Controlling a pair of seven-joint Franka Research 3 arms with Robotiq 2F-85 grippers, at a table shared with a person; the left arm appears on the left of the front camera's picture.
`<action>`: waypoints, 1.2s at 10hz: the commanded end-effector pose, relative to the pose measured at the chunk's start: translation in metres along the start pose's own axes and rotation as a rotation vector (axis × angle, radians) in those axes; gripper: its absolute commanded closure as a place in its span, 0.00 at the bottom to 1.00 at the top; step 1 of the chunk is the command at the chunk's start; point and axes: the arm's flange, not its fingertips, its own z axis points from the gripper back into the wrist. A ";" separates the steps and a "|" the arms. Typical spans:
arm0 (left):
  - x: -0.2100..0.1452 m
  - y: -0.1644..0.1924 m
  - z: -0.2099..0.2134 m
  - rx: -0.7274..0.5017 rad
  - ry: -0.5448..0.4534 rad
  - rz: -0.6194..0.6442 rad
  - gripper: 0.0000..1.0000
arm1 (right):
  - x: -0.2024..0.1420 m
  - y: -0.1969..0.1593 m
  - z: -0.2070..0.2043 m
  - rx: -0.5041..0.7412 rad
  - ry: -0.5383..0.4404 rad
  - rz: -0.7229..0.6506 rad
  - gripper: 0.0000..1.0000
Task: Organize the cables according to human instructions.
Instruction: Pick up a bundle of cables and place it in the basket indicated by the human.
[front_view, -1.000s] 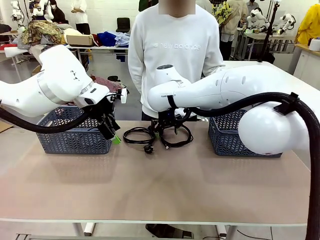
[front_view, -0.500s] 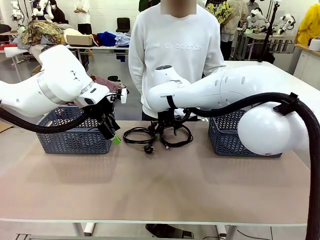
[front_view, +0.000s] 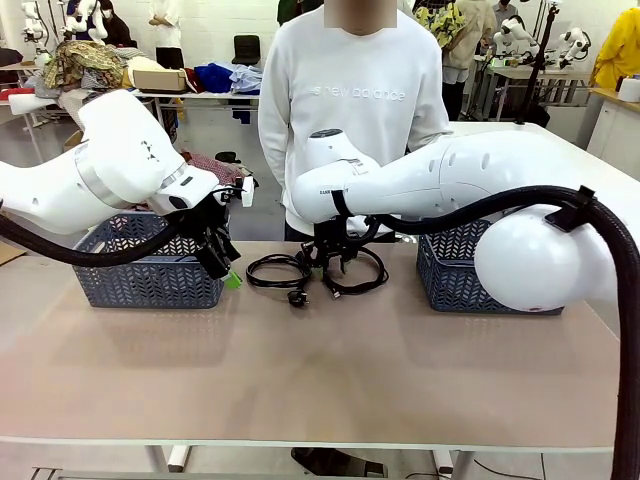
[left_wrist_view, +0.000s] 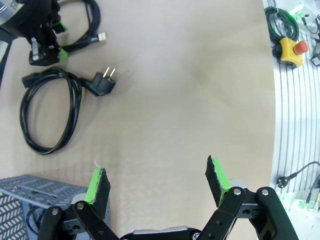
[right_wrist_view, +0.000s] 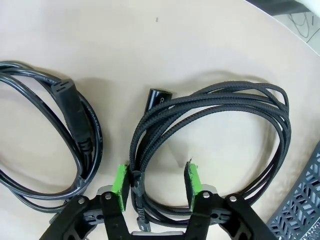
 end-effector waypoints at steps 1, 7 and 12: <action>0.000 0.001 0.001 0.001 -0.001 0.001 0.00 | 0.008 0.007 0.004 -0.038 -0.016 -0.017 0.58; 0.000 0.001 0.001 0.001 -0.001 0.001 0.00 | 0.008 0.004 0.002 -0.002 -0.003 -0.030 1.00; 0.000 0.001 0.001 0.001 -0.001 0.001 0.00 | -0.004 -0.010 0.043 0.001 -0.004 -0.081 1.00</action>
